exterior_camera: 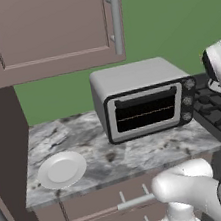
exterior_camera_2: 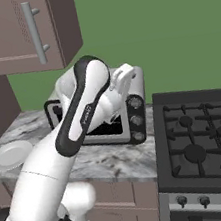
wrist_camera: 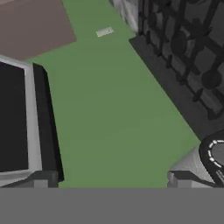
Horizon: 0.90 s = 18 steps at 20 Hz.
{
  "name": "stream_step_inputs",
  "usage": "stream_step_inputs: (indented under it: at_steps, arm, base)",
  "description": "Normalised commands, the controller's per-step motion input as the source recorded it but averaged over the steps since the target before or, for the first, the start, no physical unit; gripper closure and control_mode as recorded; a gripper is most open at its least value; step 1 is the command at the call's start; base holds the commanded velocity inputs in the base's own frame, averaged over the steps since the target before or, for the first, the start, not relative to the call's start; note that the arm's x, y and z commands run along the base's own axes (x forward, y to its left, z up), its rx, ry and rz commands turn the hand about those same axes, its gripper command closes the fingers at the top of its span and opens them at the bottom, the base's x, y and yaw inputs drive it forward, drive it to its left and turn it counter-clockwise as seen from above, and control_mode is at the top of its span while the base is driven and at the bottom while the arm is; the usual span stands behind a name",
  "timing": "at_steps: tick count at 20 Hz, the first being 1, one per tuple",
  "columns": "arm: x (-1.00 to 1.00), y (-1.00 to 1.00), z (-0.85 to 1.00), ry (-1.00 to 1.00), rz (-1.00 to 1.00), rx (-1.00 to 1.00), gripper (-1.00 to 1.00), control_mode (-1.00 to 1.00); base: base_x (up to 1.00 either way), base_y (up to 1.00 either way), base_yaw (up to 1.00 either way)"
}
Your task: Pull the toaster oven rack outwards. Pick up the baguette from the plate and place it on the toaster oven rack. Close the toaster oven door fully and set the temperature to the lowest setting.
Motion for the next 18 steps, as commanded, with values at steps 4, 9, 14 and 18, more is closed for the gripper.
stream_step_inputs:
  at_steps: [4,9,14,18]
  arm:
    - [-0.20,0.00,0.62,-0.11,0.13,0.01,-1.00,-1.00]
    - [-0.12,0.18,0.16,-0.19,0.05,-0.10,-1.00,-1.00]
    - [-0.01,0.34,0.00,-0.78,0.04,-0.57,-1.00,-1.00]
    - [0.19,0.45,0.00,-0.87,0.00,-0.81,-1.00,-1.00]
  base:
    - [0.00,0.00,0.00]
    - [0.00,0.00,0.00]
    - [0.00,0.00,0.00]
    - [0.00,0.00,0.00]
